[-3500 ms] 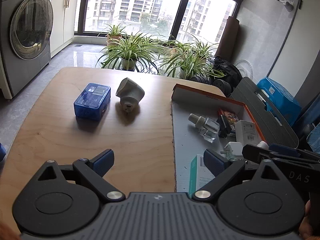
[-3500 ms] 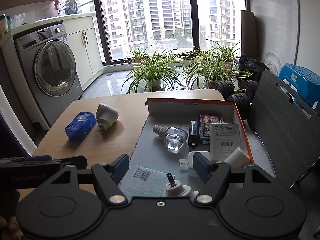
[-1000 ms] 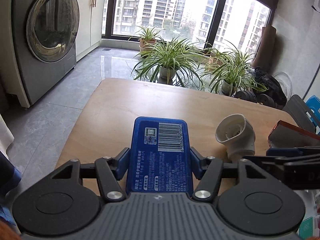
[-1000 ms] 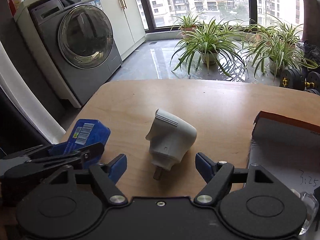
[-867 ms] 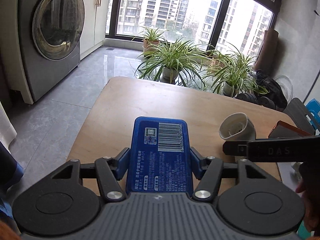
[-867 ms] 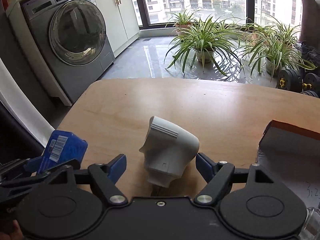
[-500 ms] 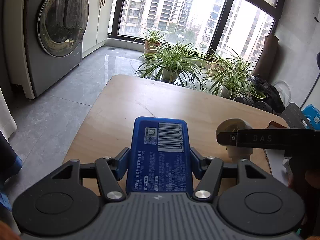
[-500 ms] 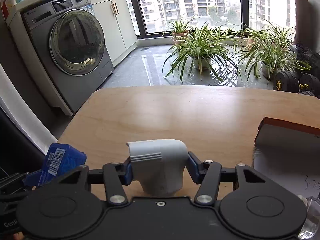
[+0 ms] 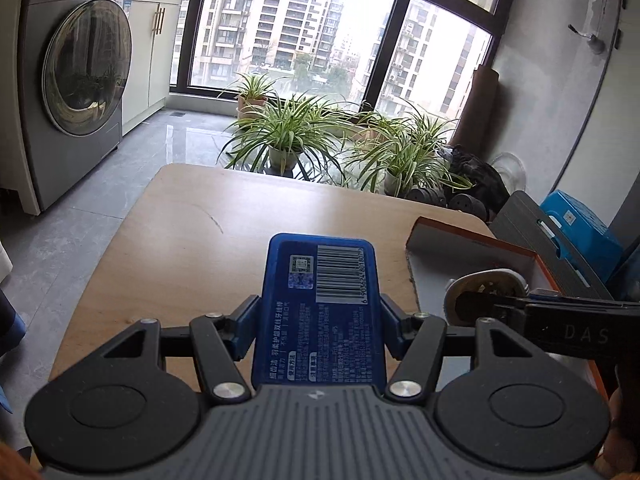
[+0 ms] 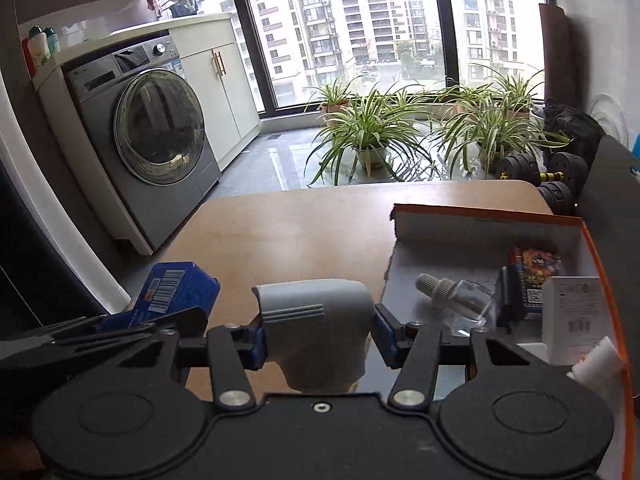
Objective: Organize rigid objects
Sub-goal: 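Carry the blue box over the tray with the left tool while the right tool carries the white plug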
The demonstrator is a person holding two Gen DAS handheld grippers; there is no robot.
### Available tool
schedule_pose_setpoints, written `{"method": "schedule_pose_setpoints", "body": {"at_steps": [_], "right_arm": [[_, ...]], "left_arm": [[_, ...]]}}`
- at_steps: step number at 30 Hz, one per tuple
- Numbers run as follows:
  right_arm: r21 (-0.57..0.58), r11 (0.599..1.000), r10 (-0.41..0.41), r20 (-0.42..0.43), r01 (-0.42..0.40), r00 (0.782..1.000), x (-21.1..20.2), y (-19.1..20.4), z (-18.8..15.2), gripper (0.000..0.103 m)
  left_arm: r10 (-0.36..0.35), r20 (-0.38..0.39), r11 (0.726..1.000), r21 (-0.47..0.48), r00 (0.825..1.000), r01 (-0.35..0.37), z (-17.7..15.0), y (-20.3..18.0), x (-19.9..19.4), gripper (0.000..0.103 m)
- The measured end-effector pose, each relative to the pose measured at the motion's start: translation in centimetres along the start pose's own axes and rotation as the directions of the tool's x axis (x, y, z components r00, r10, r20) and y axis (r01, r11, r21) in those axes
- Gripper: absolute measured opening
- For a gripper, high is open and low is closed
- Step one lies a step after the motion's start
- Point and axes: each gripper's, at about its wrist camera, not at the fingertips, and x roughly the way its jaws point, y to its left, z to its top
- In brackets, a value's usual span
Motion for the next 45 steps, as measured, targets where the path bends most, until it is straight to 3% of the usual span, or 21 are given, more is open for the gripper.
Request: {"method": "schedule_pose_setpoints", "body": {"at_steps": [9, 15, 24, 45], "right_arm": [[0.106, 0.982, -0.168, 0.093, 0.158, 0.981, -8.4, -7.1, -1.7, 0.063], [0.169, 0.966, -0.216, 0.098, 0.198, 0.971, -10.9, -10.4, -3.4, 0.063], [0.210, 0.960, -0.211, 0.097, 0.188, 0.973, -11.4, -12.4, -4.2, 0.063], [0.191, 0.966, -0.189, 0.072, 0.173, 0.979, -9.6, -11.9, -3.7, 0.063]], "left_arm": [[-0.133, -0.012, 0.988, 0.071, 0.991, 0.134, -1.4, -7.3, -1.1, 0.062], [-0.171, -0.027, 0.978, 0.117, 0.985, 0.173, -1.9, -10.5, -0.2, 0.062], [-0.158, -0.053, 0.976, 0.142, 0.986, 0.164, -2.0, -12.6, 1.5, 0.062], [-0.131, -0.063, 0.976, 0.168, 0.989, 0.140, -1.5, -13.6, 2.1, 0.062]]}}
